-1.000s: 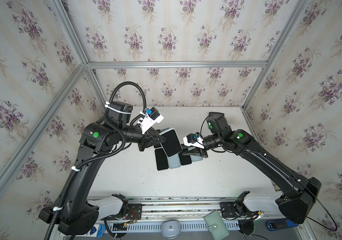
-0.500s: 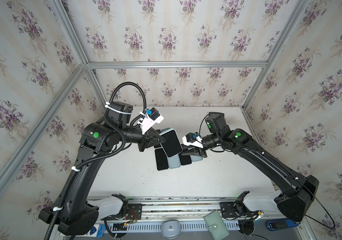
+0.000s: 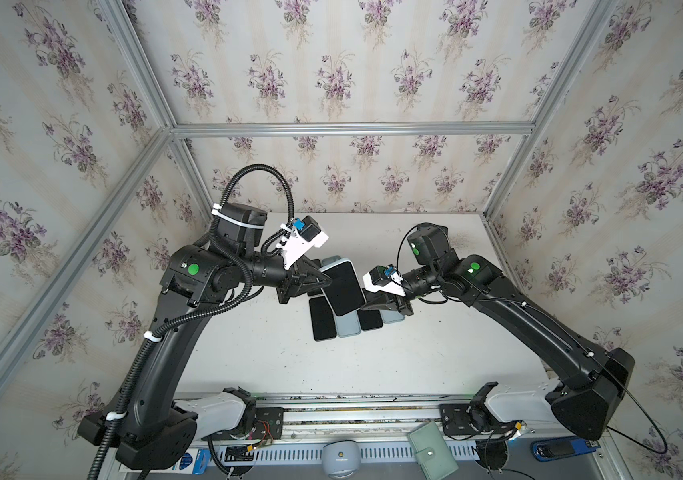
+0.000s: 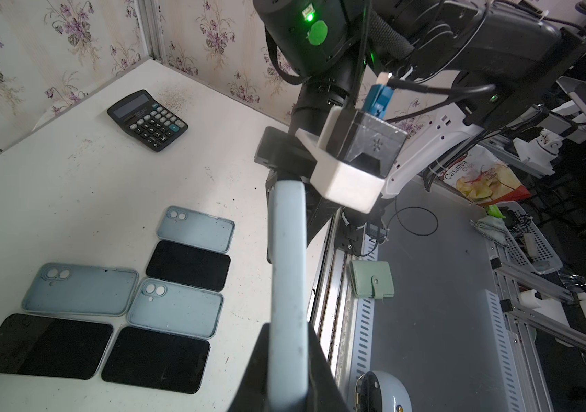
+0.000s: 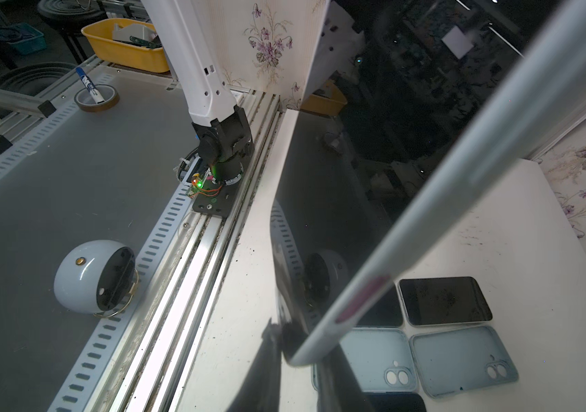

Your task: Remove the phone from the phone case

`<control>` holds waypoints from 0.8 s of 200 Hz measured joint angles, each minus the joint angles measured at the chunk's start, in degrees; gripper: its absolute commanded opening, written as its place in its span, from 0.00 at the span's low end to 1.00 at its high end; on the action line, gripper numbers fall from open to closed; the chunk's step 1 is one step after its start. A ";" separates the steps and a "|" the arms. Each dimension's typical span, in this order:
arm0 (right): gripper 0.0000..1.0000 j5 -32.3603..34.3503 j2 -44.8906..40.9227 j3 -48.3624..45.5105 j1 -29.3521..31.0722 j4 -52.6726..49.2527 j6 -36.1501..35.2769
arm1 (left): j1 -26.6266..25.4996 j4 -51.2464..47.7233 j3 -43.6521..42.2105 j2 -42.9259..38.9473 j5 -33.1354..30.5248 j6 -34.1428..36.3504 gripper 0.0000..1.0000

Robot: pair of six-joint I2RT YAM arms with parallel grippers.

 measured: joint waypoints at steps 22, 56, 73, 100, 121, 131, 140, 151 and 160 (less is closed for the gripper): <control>0.12 -0.22 0.48 0.87 0.22 -1.99 -0.20 | -0.07 -0.24 0.11 0.33 0.66 0.85 0.00; 0.09 0.02 0.85 1.62 1.36 -4.72 -2.10 | -0.07 -1.07 1.01 1.66 2.49 0.79 0.00; 0.08 0.48 0.74 1.51 1.99 -4.92 -2.82 | -0.04 -1.07 1.57 2.71 4.09 0.48 0.00; 0.08 1.86 0.09 0.42 2.78 -4.55 -3.32 | -0.02 0.33 1.84 5.03 7.54 -1.11 0.00; 0.08 3.15 0.00 0.20 3.17 -4.35 -3.78 | 0.13 2.86 1.42 6.95 10.75 -2.73 0.00; 0.09 3.67 -0.11 -0.17 3.28 -4.15 -4.26 | 0.17 4.33 0.81 7.72 12.33 -3.63 0.00; 0.09 4.22 -0.24 -0.50 3.34 -4.00 -4.63 | 0.17 5.70 0.07 8.33 13.62 -4.37 0.00; 0.09 5.09 -0.39 -0.94 3.34 -3.89 -5.11 | 0.24 7.34 -0.90 9.16 15.08 -5.42 0.00; 0.09 5.64 -0.52 -1.42 3.37 -3.58 -5.33 | 0.24 8.48 -1.49 9.81 16.28 -6.25 0.00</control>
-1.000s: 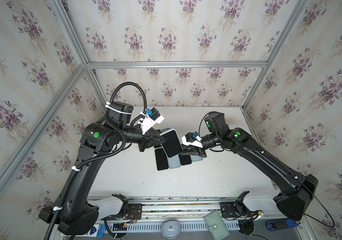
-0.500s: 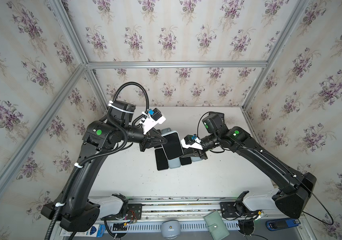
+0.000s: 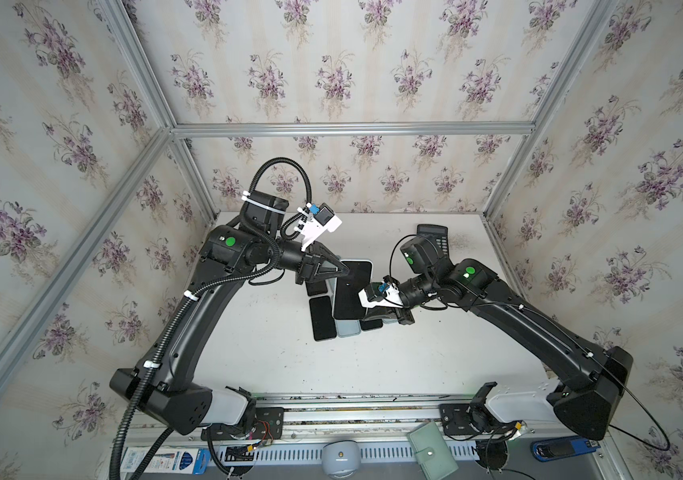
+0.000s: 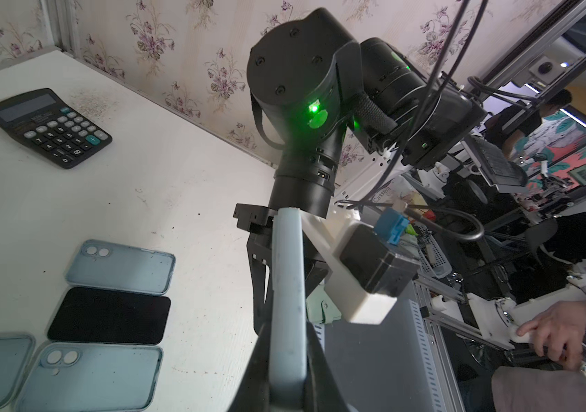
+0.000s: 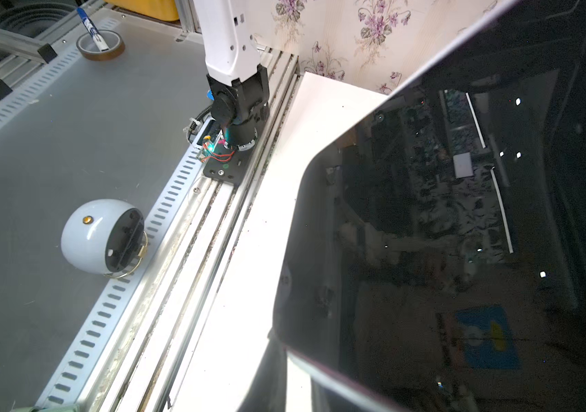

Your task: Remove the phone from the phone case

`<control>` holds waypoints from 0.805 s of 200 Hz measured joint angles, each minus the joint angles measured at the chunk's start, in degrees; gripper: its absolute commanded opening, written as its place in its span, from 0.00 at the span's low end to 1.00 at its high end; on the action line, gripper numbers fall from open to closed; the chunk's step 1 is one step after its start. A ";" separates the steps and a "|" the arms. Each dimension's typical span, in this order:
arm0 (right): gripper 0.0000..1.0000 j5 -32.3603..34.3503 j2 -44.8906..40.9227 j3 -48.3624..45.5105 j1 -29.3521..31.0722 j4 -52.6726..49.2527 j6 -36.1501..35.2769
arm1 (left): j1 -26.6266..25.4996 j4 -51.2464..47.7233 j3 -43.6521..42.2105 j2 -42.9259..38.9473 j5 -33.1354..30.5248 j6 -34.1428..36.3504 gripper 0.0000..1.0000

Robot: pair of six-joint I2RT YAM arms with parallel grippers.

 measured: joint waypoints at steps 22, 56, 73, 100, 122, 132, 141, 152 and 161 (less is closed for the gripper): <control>0.09 1.36 -0.44 -1.20 0.07 2.19 -0.15 | 0.02 2.38 -0.68 1.07 1.79 -2.36 0.00; 0.08 2.99 -0.81 -2.89 0.09 6.56 0.79 | 0.02 5.64 -1.36 1.84 4.31 -5.99 0.00; 0.10 4.28 -1.33 -4.66 0.11 10.08 2.60 | 0.02 6.99 -1.64 2.58 5.14 -8.07 0.00; 0.23 6.40 -4.33 -8.90 -0.04 21.31 7.69 | -0.04 10.47 -3.26 2.23 6.38 -14.14 0.00; 0.36 9.81 -8.22 -14.23 -0.07 28.59 13.20 | 1.36 19.45 -6.67 -0.17 6.51 -23.89 0.00; 0.41 11.72 -10.32 -16.74 -0.07 31.30 15.91 | 2.10 25.46 -9.03 -1.73 6.29 -29.46 0.00; 0.45 13.64 -12.52 -18.99 -0.11 33.38 18.47 | 2.95 31.91 -11.61 -3.34 5.92 -35.69 0.00; 0.48 16.33 -15.47 -21.70 -0.17 35.95 21.73 | 4.11 40.44 -14.95 -4.94 5.44 -43.78 0.00; 0.52 18.58 -17.68 -23.65 -0.17 37.48 24.52 | 5.22 48.54 -18.18 -5.90 5.01 -51.54 0.00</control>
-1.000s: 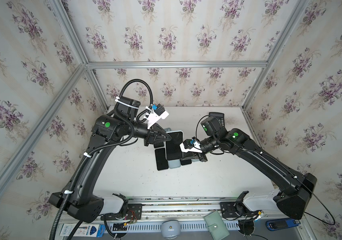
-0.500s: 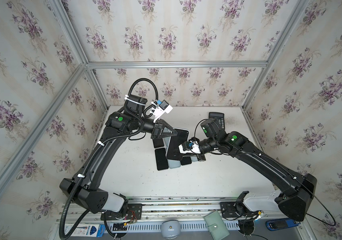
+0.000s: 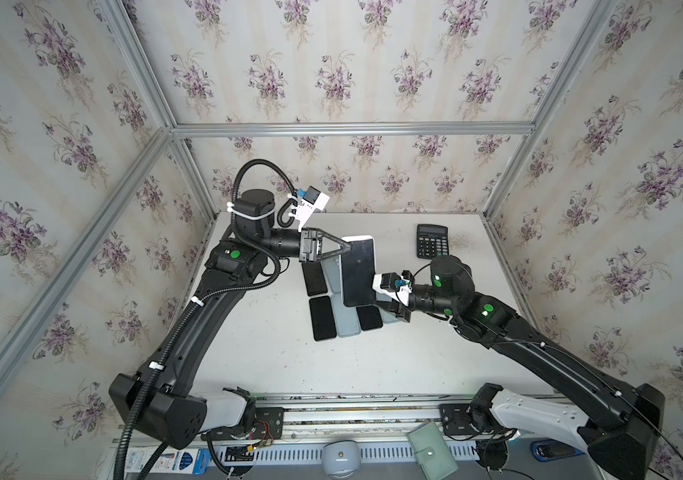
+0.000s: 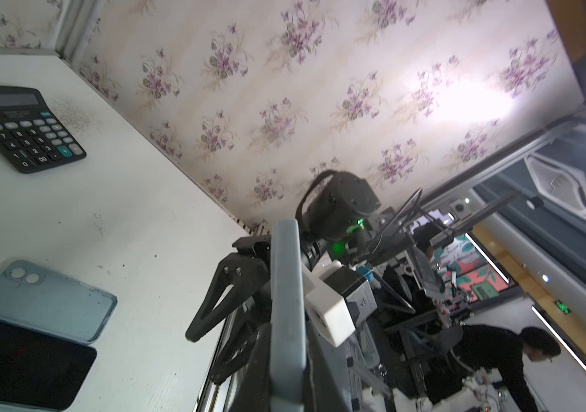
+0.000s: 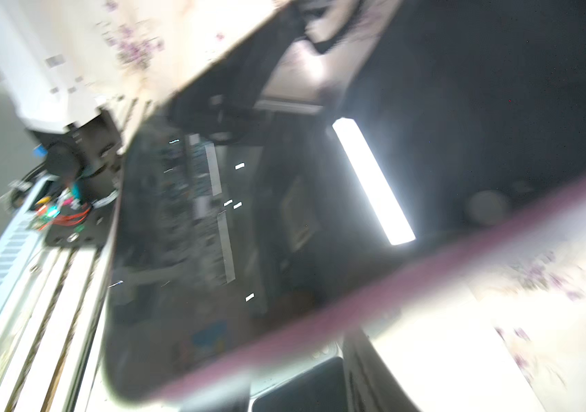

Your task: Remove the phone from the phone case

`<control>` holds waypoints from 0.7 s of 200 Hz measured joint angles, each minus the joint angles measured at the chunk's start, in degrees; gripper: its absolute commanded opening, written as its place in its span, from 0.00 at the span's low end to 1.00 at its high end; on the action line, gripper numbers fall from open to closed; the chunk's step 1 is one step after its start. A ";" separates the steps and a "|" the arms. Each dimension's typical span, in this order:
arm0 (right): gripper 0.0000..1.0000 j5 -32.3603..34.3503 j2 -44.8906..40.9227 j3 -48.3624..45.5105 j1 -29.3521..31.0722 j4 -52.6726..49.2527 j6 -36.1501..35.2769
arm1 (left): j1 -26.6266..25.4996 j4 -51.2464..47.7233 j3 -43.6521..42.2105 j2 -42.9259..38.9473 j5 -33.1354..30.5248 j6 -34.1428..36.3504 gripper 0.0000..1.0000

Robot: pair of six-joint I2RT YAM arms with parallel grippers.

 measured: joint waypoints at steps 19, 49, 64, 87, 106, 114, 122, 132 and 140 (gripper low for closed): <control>0.57 5.05 -4.48 -3.17 -0.04 2.21 7.28 | 2.14 21.24 -8.33 -0.33 -2.75 -19.65 0.00; 0.63 8.13 -9.99 -4.72 -0.52 5.86 21.81 | 3.30 42.86 -13.31 1.86 -8.00 -42.73 0.00; 0.64 7.80 -11.65 -6.23 -0.59 10.05 29.20 | 3.21 48.61 -13.25 1.70 -8.11 -47.74 0.00; 0.64 7.43 -12.44 -8.96 -0.63 17.00 40.11 | 3.19 53.31 -12.94 1.90 -8.24 -52.04 0.00; 0.65 7.45 -11.43 -9.11 -0.63 21.53 46.69 | 3.21 54.23 -12.76 2.05 -8.22 -53.64 0.00; 0.65 7.43 -10.67 -9.03 -0.63 23.85 49.07 | 3.21 54.62 -12.70 2.05 -8.20 -54.10 0.00; 0.65 7.43 -9.70 -8.98 -0.63 26.21 50.99 | 3.21 54.95 -12.61 2.08 -8.20 -54.47 0.00; 0.65 7.17 -8.22 -8.94 -0.63 29.16 53.55 | 3.21 55.04 -12.61 2.10 -8.17 -54.77 0.00; 0.65 6.88 -7.15 -8.87 -0.63 31.08 55.21 | 3.19 55.04 -12.63 2.16 -8.15 -54.99 0.00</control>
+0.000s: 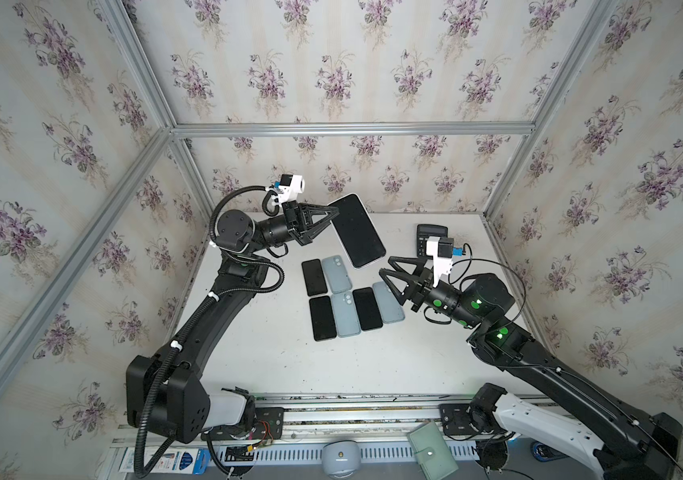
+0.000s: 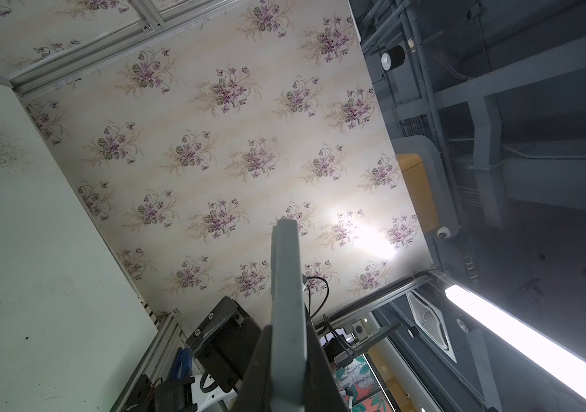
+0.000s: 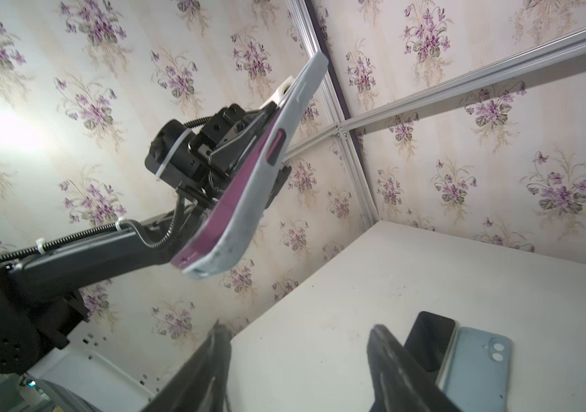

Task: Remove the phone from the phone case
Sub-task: 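Hold the bare black phone with the left gripper while the right holds the case raised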

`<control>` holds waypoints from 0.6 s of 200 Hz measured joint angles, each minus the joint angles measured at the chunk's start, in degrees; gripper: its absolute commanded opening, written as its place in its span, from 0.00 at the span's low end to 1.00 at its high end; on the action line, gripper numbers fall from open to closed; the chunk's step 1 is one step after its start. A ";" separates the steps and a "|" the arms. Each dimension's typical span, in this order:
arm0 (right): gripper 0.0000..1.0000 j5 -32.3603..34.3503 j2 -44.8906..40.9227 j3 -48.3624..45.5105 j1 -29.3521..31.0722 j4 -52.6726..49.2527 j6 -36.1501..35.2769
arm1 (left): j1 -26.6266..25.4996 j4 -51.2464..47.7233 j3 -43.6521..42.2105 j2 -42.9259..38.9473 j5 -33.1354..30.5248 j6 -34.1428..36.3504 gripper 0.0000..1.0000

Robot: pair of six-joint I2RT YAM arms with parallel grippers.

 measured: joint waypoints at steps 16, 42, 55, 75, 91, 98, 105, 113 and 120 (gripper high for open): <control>0.64 -0.90 1.84 0.26 0.02 3.56 2.78 | -0.04 -0.02 -0.04 0.11 0.00 -0.15 0.00; 0.63 -1.40 3.32 0.26 0.00 7.80 5.20 | -0.02 0.00 -0.07 0.13 -0.07 -0.33 0.00; 0.63 -1.57 3.52 0.26 0.00 9.05 6.34 | -0.02 0.00 -0.17 0.09 -0.26 -0.33 0.00; 0.63 -1.90 3.61 0.26 0.02 10.64 7.19 | -0.09 0.00 -0.48 0.00 -0.22 -0.33 0.00; 0.63 -1.90 3.61 0.26 0.00 11.43 7.39 | -0.09 0.00 -0.63 -0.11 -0.20 -0.33 0.00; 0.63 -1.97 3.61 0.26 0.00 11.65 7.65 | -0.09 0.00 -0.70 -0.20 -0.17 -0.33 0.00; 0.63 -1.97 3.58 0.26 0.00 11.80 7.78 | -0.09 0.02 -0.72 -0.28 -0.17 -0.33 0.00; 0.63 -1.97 3.56 0.26 0.00 11.85 7.78 | -0.11 0.22 -0.72 -0.35 -0.17 -0.33 0.00; 0.63 -1.97 3.54 0.26 0.00 11.82 7.78 | -0.13 0.57 -0.72 -0.35 -0.20 -0.33 0.00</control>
